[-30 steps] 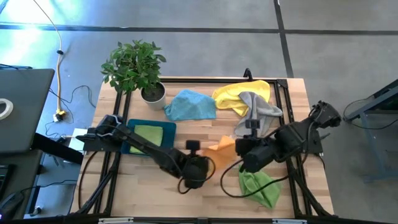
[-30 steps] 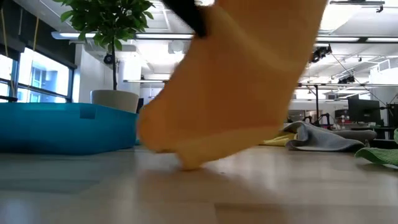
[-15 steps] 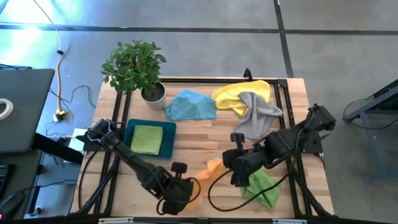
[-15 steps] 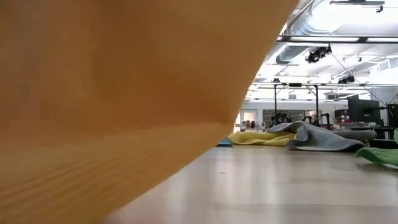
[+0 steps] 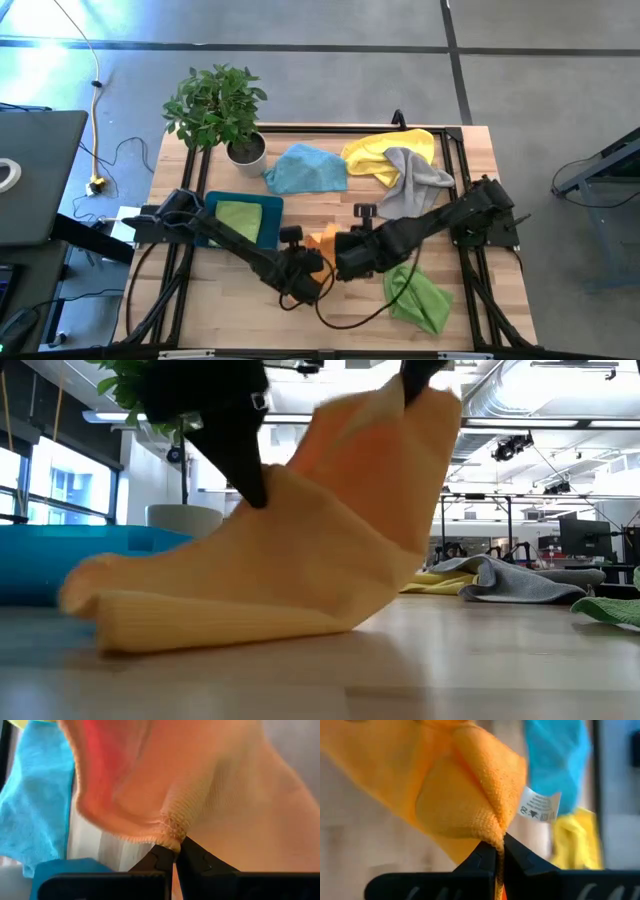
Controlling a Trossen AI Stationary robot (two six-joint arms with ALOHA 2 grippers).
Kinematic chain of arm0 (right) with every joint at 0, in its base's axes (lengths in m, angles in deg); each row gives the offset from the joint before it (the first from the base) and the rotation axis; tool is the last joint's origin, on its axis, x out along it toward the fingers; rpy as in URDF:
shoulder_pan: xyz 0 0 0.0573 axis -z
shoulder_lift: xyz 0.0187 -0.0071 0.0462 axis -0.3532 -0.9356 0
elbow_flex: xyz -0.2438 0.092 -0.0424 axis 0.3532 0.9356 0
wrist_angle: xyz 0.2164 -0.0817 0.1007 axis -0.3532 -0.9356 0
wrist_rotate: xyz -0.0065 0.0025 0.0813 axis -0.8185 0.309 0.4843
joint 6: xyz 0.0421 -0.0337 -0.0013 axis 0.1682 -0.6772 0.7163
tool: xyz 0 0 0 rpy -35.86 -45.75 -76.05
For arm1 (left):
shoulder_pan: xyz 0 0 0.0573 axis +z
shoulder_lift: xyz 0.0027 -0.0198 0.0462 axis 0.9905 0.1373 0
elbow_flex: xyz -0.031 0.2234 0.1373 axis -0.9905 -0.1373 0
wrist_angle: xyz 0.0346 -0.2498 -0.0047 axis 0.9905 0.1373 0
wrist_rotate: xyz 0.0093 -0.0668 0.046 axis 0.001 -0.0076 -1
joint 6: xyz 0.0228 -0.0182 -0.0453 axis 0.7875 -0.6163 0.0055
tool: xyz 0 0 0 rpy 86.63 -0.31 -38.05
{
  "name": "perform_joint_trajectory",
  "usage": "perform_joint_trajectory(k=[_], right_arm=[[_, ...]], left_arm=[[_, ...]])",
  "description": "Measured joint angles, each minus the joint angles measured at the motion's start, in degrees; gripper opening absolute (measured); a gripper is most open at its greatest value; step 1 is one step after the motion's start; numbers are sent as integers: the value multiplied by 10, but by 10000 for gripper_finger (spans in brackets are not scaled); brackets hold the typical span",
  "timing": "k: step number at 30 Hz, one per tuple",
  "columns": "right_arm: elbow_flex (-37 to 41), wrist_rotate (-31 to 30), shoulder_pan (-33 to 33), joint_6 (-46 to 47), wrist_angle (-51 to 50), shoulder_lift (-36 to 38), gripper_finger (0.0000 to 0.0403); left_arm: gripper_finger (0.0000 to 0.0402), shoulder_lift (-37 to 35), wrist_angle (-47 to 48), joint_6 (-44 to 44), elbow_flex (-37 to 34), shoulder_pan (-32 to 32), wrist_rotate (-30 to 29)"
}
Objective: Fold microfiber towels
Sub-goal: Fold the orange microfiber towel on the table
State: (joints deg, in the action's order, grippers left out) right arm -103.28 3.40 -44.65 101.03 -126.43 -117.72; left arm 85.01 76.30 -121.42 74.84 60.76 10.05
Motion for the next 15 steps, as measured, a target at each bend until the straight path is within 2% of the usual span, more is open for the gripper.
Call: perform_joint_trajectory(k=[4, 9, 12, 15], right_arm=[[62, -47, 19, -6, 30, -3, 0], [157, -50, 47, -22, 104, 3, 0], [206, -49, 65, -27, 146, 4, 0], [238, -50, 84, -23, 159, 4, 0]], left_arm=[[13, 0, -23, -13, -20, 15, -13], [28, 3, -61, -9, -59, 32, -18], [41, 3, -64, -21, -79, 44, -43], [62, 3, -65, -29, -90, 60, -49]])
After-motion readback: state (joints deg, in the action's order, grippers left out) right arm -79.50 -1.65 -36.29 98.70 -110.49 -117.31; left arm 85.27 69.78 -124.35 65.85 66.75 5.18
